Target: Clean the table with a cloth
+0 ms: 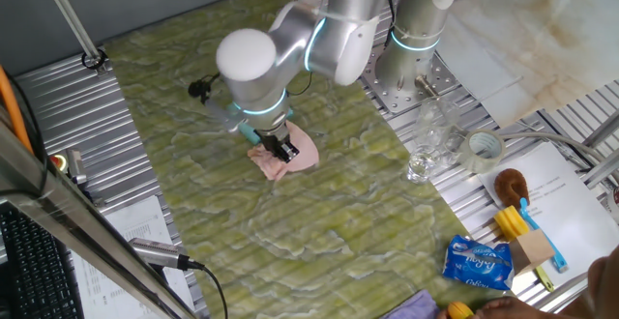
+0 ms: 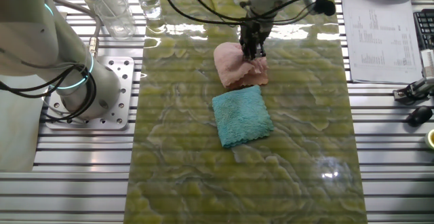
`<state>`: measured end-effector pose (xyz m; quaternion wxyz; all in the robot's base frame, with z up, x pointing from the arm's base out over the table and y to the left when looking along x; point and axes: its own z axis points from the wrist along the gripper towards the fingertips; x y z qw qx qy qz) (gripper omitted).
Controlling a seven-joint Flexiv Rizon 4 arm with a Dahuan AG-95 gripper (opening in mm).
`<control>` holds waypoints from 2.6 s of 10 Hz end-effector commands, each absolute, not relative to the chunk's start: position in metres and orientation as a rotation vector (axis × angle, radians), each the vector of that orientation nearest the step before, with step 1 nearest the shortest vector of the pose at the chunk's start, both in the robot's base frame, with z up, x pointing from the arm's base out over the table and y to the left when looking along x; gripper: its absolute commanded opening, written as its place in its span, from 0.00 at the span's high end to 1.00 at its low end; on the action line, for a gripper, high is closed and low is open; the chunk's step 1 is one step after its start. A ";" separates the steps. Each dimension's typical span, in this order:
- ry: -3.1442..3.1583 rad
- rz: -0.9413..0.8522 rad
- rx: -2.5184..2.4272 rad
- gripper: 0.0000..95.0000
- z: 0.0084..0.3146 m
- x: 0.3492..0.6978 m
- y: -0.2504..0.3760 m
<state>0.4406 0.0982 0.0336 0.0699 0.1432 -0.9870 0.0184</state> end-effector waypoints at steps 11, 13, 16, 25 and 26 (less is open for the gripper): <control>-3.061 -0.034 0.367 1.00 0.019 0.439 0.110; -3.062 -0.035 0.358 1.00 0.022 0.439 0.115; -3.071 -0.046 0.342 1.00 0.023 0.439 0.122; -3.090 -0.054 0.299 1.00 0.023 0.440 0.140; -3.095 -0.059 0.289 1.00 0.024 0.440 0.146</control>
